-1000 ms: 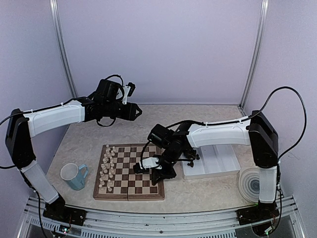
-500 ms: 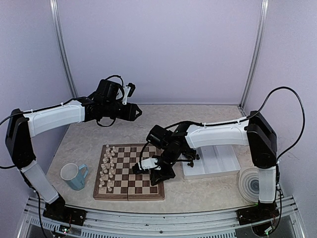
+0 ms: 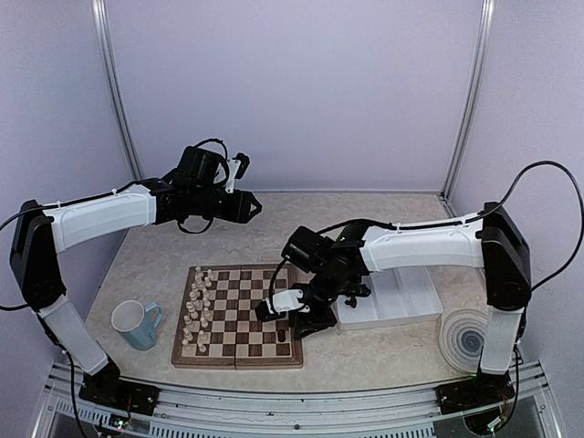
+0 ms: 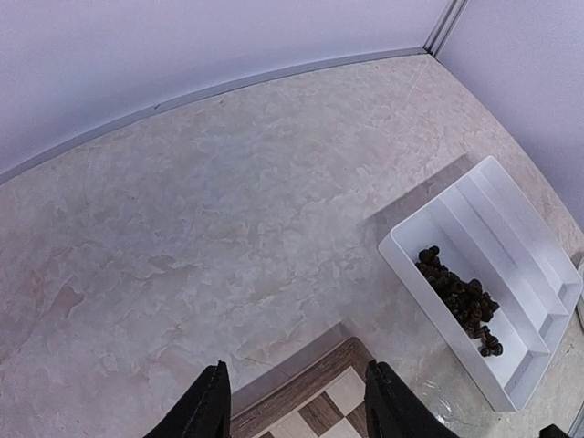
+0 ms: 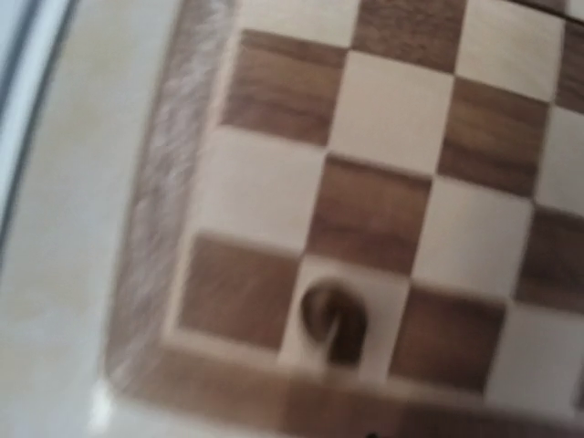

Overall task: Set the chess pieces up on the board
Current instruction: Place the knight at g8, then pick up the chess pile from the storage box, then pass from the right arm to the left

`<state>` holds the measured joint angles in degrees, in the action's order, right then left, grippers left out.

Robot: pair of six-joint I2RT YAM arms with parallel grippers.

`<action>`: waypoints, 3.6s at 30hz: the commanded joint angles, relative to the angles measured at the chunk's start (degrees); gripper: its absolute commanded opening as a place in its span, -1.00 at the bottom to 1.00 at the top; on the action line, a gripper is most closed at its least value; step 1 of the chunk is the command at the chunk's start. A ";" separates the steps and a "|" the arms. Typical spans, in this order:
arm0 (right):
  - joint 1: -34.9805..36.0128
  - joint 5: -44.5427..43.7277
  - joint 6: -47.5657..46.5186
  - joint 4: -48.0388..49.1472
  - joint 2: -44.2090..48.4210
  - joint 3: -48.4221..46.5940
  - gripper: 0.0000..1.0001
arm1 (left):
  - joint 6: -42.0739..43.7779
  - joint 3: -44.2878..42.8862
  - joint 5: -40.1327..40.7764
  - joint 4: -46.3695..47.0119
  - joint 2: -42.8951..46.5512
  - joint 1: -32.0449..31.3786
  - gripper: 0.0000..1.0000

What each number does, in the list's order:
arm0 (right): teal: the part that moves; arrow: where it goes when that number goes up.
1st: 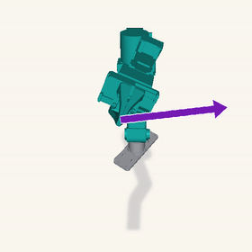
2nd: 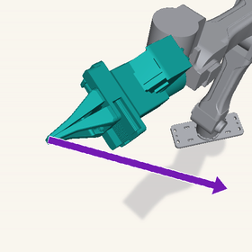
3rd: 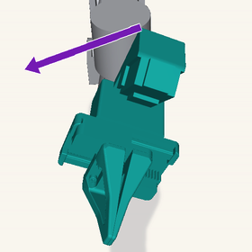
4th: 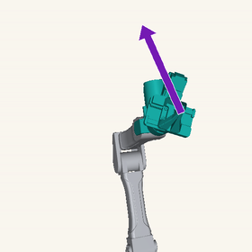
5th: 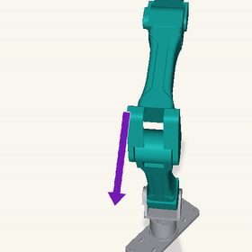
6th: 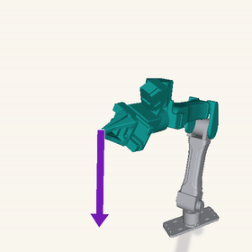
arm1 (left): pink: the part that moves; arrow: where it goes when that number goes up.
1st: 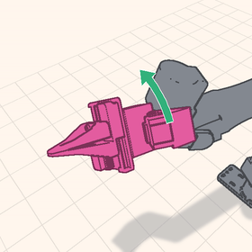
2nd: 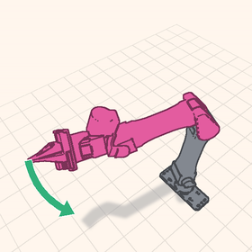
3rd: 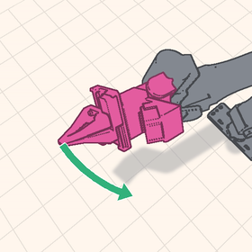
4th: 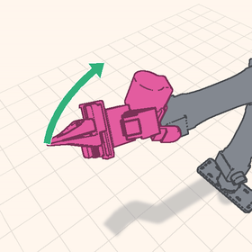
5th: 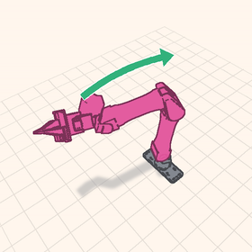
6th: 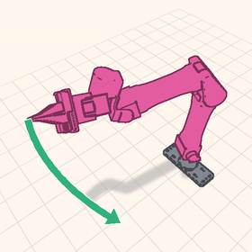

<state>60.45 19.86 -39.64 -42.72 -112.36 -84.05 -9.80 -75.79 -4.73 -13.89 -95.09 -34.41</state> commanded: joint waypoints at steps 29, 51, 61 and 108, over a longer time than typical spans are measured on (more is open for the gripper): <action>-28.89 -9.39 7.81 7.31 6.43 9.42 -0.46 | 0.83 -1.61 -0.61 -1.58 -2.47 -0.99 0.02; -30.62 -5.11 10.36 4.12 -2.03 3.07 -0.78 | 1.46 -2.06 -0.65 -2.43 -2.64 -2.12 0.02; -31.39 -4.70 9.79 5.72 9.15 9.59 -0.85 | 5.31 -0.10 -7.26 1.18 -2.86 -5.57 0.01; -31.70 11.96 4.85 5.43 30.18 18.79 -0.81 | -39.19 5.74 -39.11 59.23 -23.04 -11.38 -0.07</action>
<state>29.23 31.07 -34.74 -37.80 -83.66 -65.60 -48.71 -69.43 -43.11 44.51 -117.30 -45.82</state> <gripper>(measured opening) 0.111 0.453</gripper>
